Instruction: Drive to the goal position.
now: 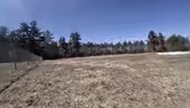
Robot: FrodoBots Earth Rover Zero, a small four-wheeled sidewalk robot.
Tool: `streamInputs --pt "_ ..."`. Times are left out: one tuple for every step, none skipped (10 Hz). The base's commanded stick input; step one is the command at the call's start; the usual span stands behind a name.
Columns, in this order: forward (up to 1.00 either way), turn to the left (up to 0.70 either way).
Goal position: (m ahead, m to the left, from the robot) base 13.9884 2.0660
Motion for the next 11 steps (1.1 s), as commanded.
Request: streamInputs --pt "0.7 0.0" --pt "0.7 0.0" --pt "0.7 0.0" --pt "0.7 0.0" --pt "0.7 0.0" --pt "0.7 0.0" --pt "0.7 0.0" --pt "0.7 0.0" --pt "0.7 0.0" --pt "0.7 0.0" --pt "0.7 0.0"
